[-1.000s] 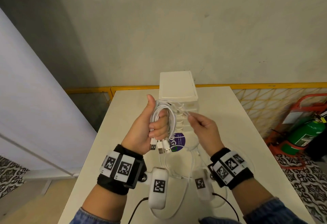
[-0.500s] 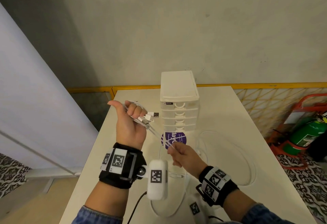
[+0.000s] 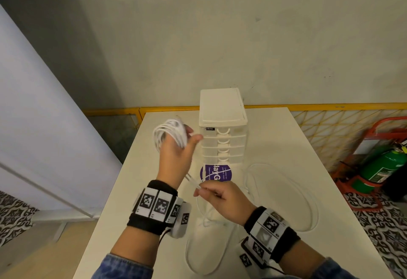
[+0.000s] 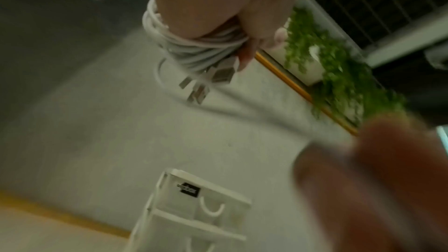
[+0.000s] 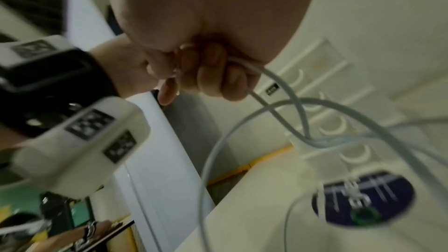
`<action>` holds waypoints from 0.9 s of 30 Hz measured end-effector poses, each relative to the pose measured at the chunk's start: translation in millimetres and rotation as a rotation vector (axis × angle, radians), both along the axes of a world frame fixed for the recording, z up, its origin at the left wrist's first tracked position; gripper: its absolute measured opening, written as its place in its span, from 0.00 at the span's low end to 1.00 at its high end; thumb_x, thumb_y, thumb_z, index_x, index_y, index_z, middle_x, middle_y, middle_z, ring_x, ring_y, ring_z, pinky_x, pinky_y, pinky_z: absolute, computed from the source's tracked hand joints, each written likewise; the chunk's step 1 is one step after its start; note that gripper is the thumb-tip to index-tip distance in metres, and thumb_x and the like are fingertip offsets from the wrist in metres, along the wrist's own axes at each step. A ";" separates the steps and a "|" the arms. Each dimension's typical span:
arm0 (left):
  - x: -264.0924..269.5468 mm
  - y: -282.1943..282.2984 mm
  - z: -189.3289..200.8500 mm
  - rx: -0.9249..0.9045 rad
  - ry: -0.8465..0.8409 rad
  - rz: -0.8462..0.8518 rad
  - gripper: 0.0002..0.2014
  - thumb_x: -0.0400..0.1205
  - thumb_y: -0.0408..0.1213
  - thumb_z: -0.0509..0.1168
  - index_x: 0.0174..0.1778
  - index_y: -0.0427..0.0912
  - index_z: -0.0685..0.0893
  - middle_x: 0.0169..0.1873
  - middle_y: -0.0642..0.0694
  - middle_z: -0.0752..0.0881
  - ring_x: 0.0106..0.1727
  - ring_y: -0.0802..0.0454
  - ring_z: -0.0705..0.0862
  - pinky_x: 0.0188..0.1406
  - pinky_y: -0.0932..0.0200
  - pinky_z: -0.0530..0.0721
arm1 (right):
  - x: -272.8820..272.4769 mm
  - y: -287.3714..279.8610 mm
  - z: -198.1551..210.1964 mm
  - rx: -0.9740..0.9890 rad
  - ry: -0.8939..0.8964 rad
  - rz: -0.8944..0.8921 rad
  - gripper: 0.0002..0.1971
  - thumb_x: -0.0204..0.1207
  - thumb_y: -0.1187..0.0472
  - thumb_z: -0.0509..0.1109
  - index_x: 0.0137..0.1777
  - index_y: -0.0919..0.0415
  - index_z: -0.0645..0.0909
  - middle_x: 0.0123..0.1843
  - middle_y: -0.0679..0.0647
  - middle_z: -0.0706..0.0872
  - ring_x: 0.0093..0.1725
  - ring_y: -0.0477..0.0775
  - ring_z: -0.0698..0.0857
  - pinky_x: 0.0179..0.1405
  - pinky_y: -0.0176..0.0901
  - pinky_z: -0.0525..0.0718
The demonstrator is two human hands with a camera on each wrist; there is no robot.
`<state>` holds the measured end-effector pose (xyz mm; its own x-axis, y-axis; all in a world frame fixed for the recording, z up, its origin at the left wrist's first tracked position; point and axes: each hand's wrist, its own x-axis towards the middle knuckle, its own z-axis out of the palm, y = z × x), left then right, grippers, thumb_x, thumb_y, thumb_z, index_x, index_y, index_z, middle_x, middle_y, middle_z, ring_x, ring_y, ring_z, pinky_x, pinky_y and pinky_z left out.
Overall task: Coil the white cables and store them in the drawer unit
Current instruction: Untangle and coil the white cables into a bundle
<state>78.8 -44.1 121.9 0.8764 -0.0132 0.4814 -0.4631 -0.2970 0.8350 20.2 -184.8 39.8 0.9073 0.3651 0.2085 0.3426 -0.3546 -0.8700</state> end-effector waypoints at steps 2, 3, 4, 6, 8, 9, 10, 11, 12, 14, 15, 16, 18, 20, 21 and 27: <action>3.5 1.0 -9.9 0.335 -0.006 -0.055 0.11 0.75 0.44 0.71 0.41 0.40 0.79 0.31 0.53 0.79 0.32 0.63 0.78 0.36 0.70 0.75 | 0.1 -2.1 12.0 -0.013 -0.117 -0.032 0.17 0.78 0.43 0.60 0.47 0.52 0.86 0.35 0.53 0.89 0.31 0.49 0.83 0.37 0.44 0.83; 5.2 2.1 -15.9 0.410 0.038 -0.101 0.13 0.75 0.46 0.71 0.41 0.39 0.80 0.30 0.51 0.80 0.32 0.59 0.79 0.36 0.66 0.75 | 1.2 -5.6 17.9 0.017 -0.170 -0.067 0.17 0.77 0.44 0.61 0.46 0.53 0.87 0.32 0.50 0.88 0.29 0.45 0.82 0.34 0.41 0.81; 4.6 2.5 -20.2 0.403 0.127 -0.162 0.16 0.76 0.48 0.69 0.40 0.36 0.80 0.28 0.49 0.80 0.30 0.55 0.79 0.34 0.61 0.75 | 3.9 -10.8 23.2 0.054 -0.216 -0.109 0.17 0.77 0.45 0.62 0.45 0.54 0.87 0.30 0.48 0.86 0.27 0.42 0.79 0.32 0.36 0.77; -3.7 0.9 -23.1 0.274 0.340 -0.325 0.23 0.79 0.54 0.63 0.38 0.33 0.78 0.21 0.46 0.78 0.19 0.53 0.74 0.22 0.58 0.73 | 9.2 -21.0 33.0 0.057 -0.292 -0.168 0.14 0.76 0.46 0.63 0.45 0.52 0.86 0.29 0.48 0.85 0.29 0.40 0.79 0.34 0.33 0.76; -12.0 -3.4 -23.5 0.193 0.514 -0.478 0.31 0.78 0.65 0.51 0.33 0.37 0.77 0.16 0.47 0.73 0.14 0.53 0.69 0.17 0.61 0.70 | 14.5 -28.2 41.6 0.005 -0.311 -0.187 0.08 0.74 0.45 0.65 0.46 0.46 0.82 0.31 0.43 0.87 0.31 0.40 0.82 0.35 0.33 0.78; -15.0 -5.6 -23.1 0.153 0.578 -0.567 0.34 0.76 0.70 0.46 0.32 0.40 0.77 0.14 0.48 0.71 0.14 0.54 0.67 0.17 0.63 0.69 | 17.2 -31.6 45.8 -0.008 -0.293 -0.193 0.07 0.72 0.44 0.66 0.46 0.43 0.77 0.30 0.40 0.86 0.29 0.40 0.82 0.34 0.34 0.78; -16.8 -7.7 -22.9 0.098 0.627 -0.660 0.36 0.73 0.73 0.45 0.33 0.41 0.78 0.14 0.49 0.69 0.14 0.55 0.64 0.16 0.65 0.67 | 20.1 -35.0 50.2 -0.002 -0.270 -0.202 0.10 0.70 0.43 0.68 0.46 0.42 0.73 0.27 0.38 0.84 0.28 0.41 0.81 0.33 0.35 0.78; -18.2 -10.1 -22.3 0.039 0.667 -0.739 0.36 0.70 0.74 0.49 0.35 0.41 0.78 0.15 0.51 0.67 0.14 0.56 0.63 0.15 0.66 0.65 | 23.7 -39.6 53.3 0.009 -0.255 -0.215 0.13 0.67 0.43 0.70 0.46 0.42 0.70 0.26 0.39 0.83 0.26 0.43 0.80 0.32 0.38 0.77; -19.5 -12.0 -20.9 -0.006 0.693 -0.798 0.32 0.70 0.73 0.55 0.35 0.42 0.78 0.15 0.52 0.66 0.14 0.58 0.61 0.15 0.67 0.62 | 27.0 -44.6 55.7 0.016 -0.250 -0.226 0.15 0.65 0.43 0.71 0.45 0.43 0.70 0.25 0.41 0.81 0.25 0.43 0.78 0.31 0.39 0.76; -22.3 -16.3 -18.9 -0.055 0.715 -0.871 0.19 0.76 0.59 0.65 0.29 0.48 0.78 0.16 0.53 0.66 0.14 0.60 0.60 0.15 0.68 0.58 | 33.1 -54.1 58.0 0.005 -0.250 -0.244 0.16 0.61 0.43 0.75 0.41 0.45 0.71 0.24 0.46 0.77 0.25 0.44 0.73 0.29 0.40 0.72; -24.1 -18.9 -18.8 -0.080 0.731 -0.885 0.17 0.79 0.52 0.64 0.26 0.51 0.77 0.16 0.53 0.66 0.14 0.60 0.60 0.15 0.67 0.56 | 35.5 -58.0 57.3 -0.004 -0.249 -0.247 0.16 0.60 0.42 0.75 0.39 0.45 0.72 0.25 0.47 0.76 0.25 0.43 0.72 0.28 0.39 0.71; -25.9 -21.7 -19.1 -0.119 0.753 -0.884 0.18 0.81 0.46 0.62 0.23 0.51 0.76 0.15 0.54 0.66 0.13 0.60 0.60 0.15 0.67 0.55 | 37.3 -60.5 55.6 -0.016 -0.249 -0.245 0.15 0.60 0.41 0.74 0.36 0.45 0.72 0.26 0.48 0.77 0.26 0.43 0.72 0.28 0.39 0.71; -29.8 -27.5 -20.2 -0.211 0.788 -0.889 0.20 0.82 0.43 0.58 0.21 0.51 0.74 0.13 0.55 0.66 0.12 0.60 0.59 0.15 0.64 0.52 | 38.6 -60.3 50.4 -0.004 -0.228 -0.213 0.11 0.64 0.42 0.70 0.34 0.45 0.72 0.28 0.50 0.79 0.27 0.43 0.73 0.30 0.42 0.73; -32.7 -32.0 -20.3 -0.301 0.820 -0.899 0.19 0.82 0.45 0.58 0.22 0.50 0.74 0.12 0.56 0.66 0.11 0.60 0.60 0.15 0.63 0.51 | 38.4 -55.8 43.4 0.097 -0.170 -0.183 0.10 0.69 0.44 0.66 0.35 0.48 0.73 0.28 0.47 0.77 0.29 0.44 0.74 0.32 0.42 0.74; -32.9 -32.6 -19.9 -0.345 0.829 -0.912 0.18 0.81 0.48 0.60 0.25 0.48 0.75 0.12 0.56 0.66 0.10 0.61 0.60 0.14 0.65 0.52 | 38.5 -54.1 38.4 0.163 -0.138 -0.181 0.14 0.71 0.41 0.65 0.35 0.51 0.73 0.28 0.45 0.77 0.30 0.43 0.74 0.33 0.39 0.74; -16.3 -18.4 -10.7 -0.823 0.882 -1.135 0.17 0.78 0.54 0.65 0.31 0.44 0.80 0.12 0.55 0.62 0.10 0.59 0.59 0.11 0.66 0.58 | 31.2 -49.7 0.2 0.304 0.092 -0.254 0.16 0.82 0.55 0.59 0.31 0.57 0.75 0.25 0.44 0.71 0.25 0.40 0.68 0.31 0.37 0.67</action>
<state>62.5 -62.5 111.2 0.5880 -0.8054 0.0748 0.5500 0.4659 0.6932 51.4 -234.5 40.0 0.9806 0.0610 0.1861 0.1930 -0.1402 -0.9711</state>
